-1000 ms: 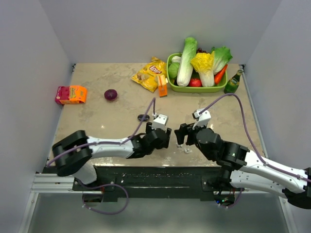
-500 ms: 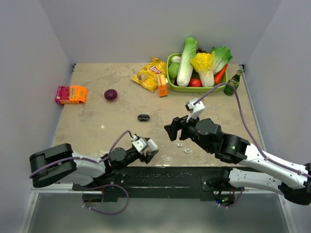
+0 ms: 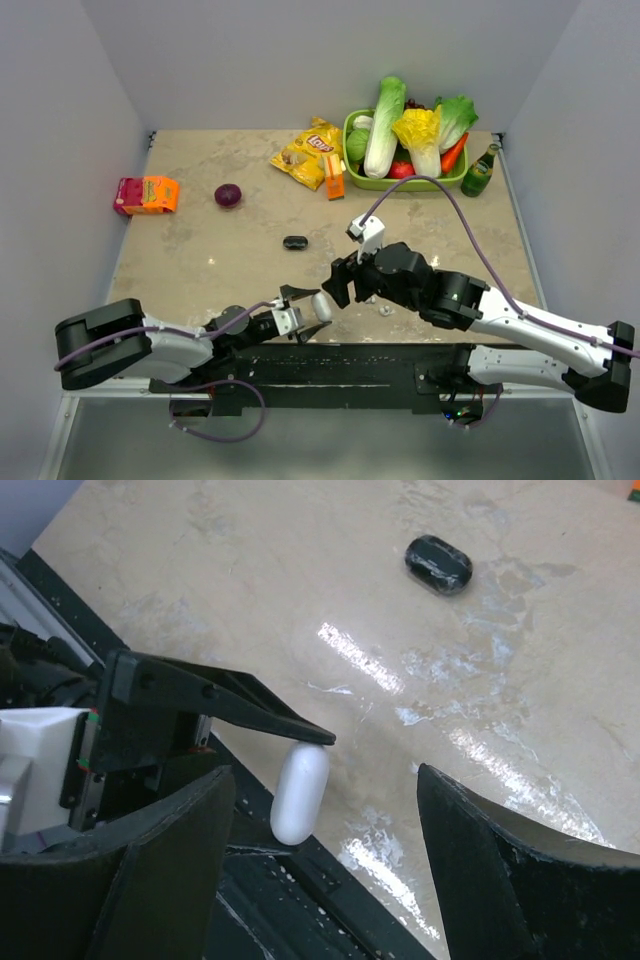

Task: Insert the wireless bluetooth earbuds into the charging case
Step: Open the charging case.

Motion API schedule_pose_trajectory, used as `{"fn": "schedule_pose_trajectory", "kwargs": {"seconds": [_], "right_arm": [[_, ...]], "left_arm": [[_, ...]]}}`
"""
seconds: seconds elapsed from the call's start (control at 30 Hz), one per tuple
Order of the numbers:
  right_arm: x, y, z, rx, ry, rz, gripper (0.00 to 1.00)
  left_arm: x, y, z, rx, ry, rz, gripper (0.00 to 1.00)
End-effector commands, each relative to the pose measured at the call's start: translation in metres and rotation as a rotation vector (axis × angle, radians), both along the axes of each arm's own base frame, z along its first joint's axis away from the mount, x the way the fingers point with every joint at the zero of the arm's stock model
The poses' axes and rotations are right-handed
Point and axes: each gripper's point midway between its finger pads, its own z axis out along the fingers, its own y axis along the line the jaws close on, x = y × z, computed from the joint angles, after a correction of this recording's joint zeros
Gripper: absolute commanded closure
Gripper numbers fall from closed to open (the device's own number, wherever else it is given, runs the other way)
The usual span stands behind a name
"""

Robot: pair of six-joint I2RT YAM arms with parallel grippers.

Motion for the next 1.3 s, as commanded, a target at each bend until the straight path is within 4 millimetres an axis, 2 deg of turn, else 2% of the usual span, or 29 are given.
{"fn": "schedule_pose_trajectory", "kwargs": {"seconds": [0.0,0.17,0.43,0.6,0.9,1.17,1.27], "right_arm": [[-0.009,0.011,-0.002,0.041,0.024,0.064,0.24],[-0.013,0.022,-0.017,0.042,0.06,0.094,0.26],[-0.011,0.029,-0.022,0.033,0.067,0.101,0.27],[-0.008,0.022,-0.024,0.022,0.062,0.065,0.28],[0.0,0.004,-0.015,0.027,0.022,-0.01,0.3],[0.006,-0.012,-0.022,-0.001,0.018,-0.089,0.31],[0.008,-0.019,-0.009,0.049,-0.007,-0.12,0.33]], "left_arm": [[-0.023,0.029,0.174,-0.593,-0.354,-0.039,1.0],[-0.02,0.025,0.177,-0.563,-0.361,-0.033,1.0],[-0.017,0.018,0.175,-0.526,-0.36,-0.034,1.0],[-0.016,0.019,0.172,-0.518,-0.35,-0.027,1.0],[-0.016,0.02,0.173,-0.521,-0.351,-0.023,1.0],[-0.015,0.022,0.173,-0.522,-0.345,-0.014,1.0],[-0.015,0.023,0.171,-0.518,-0.342,-0.011,1.0]]}}
